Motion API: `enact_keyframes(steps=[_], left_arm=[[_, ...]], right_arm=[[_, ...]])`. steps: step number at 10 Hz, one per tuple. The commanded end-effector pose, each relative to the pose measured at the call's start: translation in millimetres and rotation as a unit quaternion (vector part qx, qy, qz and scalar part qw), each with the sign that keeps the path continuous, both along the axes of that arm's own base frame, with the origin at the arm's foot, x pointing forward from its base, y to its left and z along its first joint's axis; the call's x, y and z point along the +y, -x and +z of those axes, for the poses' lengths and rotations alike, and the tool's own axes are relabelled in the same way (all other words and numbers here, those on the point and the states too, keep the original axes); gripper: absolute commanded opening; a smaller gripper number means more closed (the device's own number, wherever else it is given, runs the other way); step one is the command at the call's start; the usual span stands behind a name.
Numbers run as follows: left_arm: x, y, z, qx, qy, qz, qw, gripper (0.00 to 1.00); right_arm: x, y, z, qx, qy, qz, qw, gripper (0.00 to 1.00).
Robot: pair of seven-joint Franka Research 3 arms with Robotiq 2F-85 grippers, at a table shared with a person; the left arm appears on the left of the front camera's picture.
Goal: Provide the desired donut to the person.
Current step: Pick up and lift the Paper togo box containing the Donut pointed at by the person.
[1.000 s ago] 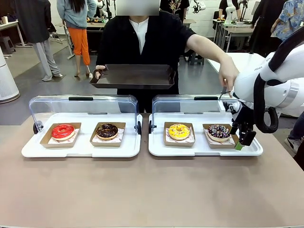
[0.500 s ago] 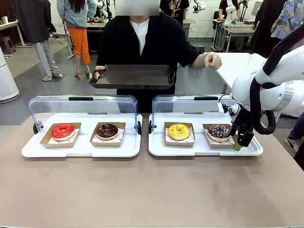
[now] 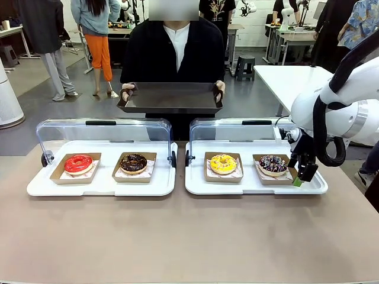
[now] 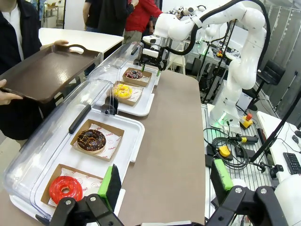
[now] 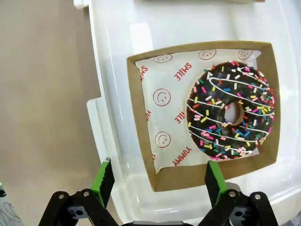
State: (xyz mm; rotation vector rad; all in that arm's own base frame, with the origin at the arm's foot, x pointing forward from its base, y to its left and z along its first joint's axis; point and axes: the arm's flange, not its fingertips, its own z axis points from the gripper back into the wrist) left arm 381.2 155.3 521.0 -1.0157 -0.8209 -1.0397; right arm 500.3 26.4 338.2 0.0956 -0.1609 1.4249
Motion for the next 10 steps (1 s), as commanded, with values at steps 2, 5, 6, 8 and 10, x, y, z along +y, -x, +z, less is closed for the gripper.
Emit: enact_keyframes(steps=[2,5,6,8,10], left_arm=[[0.4,1.2,2.1,0.002,0.003,0.001,1.0,1.0],[0.4,1.2,2.1,0.002,0.003,0.001,1.0,1.0],[0.4,1.2,2.1,0.002,0.003,0.001,1.0,1.0],[0.4,1.2,2.1,0.002,0.003,0.001,1.0,1.0],[0.4,1.2,2.1,0.002,0.003,0.001,1.0,1.0]], right_arm=[[-1.1,-7.1,-4.4,-0.004,0.009,-0.001,1.0,1.0],[-1.8,-7.2,-5.4,0.0,0.012,0.002,1.0,0.87],[-1.6,-6.9,-5.3,0.001,0.014,0.003,1.0,0.81],[-1.5,-6.5,-5.4,0.003,0.016,0.003,1.0,0.61],[-0.9,-6.0,-5.4,0.003,0.016,0.003,1.0,0.42]])
